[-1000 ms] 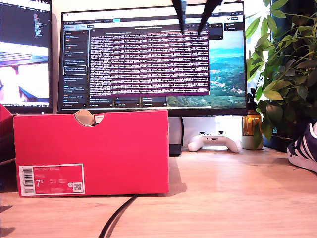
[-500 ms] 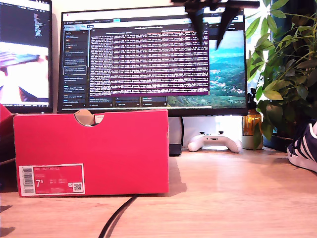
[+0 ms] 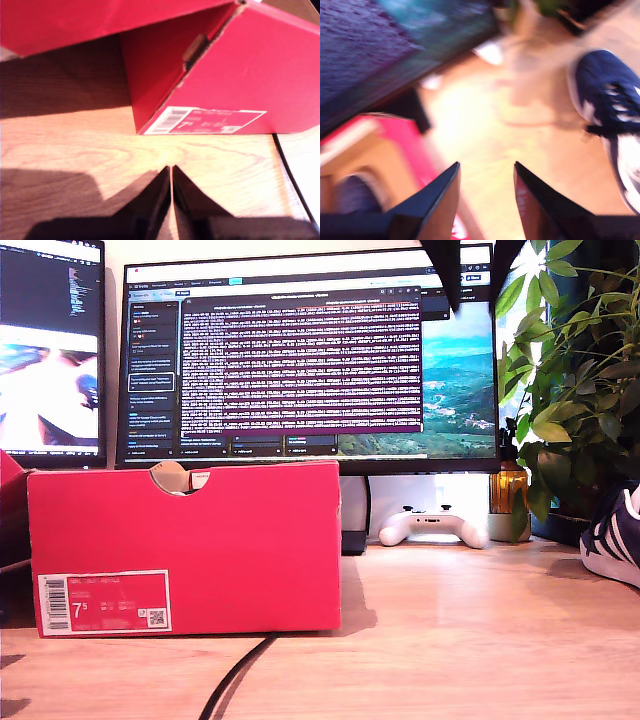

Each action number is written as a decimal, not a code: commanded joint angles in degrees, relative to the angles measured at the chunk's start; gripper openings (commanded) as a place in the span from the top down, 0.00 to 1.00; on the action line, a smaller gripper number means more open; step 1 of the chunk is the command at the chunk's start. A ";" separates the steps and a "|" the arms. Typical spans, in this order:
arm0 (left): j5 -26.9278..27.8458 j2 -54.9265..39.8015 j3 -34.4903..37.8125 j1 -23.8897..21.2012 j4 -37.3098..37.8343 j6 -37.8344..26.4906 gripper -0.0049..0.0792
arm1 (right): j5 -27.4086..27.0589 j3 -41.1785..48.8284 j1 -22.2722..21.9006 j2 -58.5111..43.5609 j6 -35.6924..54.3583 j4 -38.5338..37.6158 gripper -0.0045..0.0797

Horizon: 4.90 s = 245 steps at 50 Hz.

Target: Pack the blue shoes by picking the first shoe and placing it inside the red shoebox, left side, then picking and rotating the second shoe and placing it in the shoebox

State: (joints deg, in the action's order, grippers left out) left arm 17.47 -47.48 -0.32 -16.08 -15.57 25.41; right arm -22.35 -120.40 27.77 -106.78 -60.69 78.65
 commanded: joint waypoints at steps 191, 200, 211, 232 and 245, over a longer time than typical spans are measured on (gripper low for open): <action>0.04 -0.15 1.73 -0.11 -0.26 -0.33 0.97 | 12.13 68.98 -17.46 32.44 -32.26 -22.51 0.96; 0.04 -0.15 1.73 -0.11 -0.26 -0.33 0.97 | 7.19 63.28 -17.73 35.52 -5.99 -23.08 0.96; 0.04 -0.15 1.73 -0.11 -0.26 -0.33 0.97 | 9.18 51.52 -17.81 36.24 27.65 -23.28 0.96; 0.04 -0.15 1.73 -0.11 -0.24 -0.33 0.97 | 12.94 39.01 -15.80 36.17 73.29 -30.51 0.96; 0.04 -0.15 1.73 -0.11 -0.24 -0.33 0.97 | 16.65 38.97 -9.64 35.34 93.94 -43.30 0.96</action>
State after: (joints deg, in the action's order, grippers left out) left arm 17.47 -47.48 -0.32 -16.08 -15.40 25.41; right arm -6.50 -79.42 16.36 -72.16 31.40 39.03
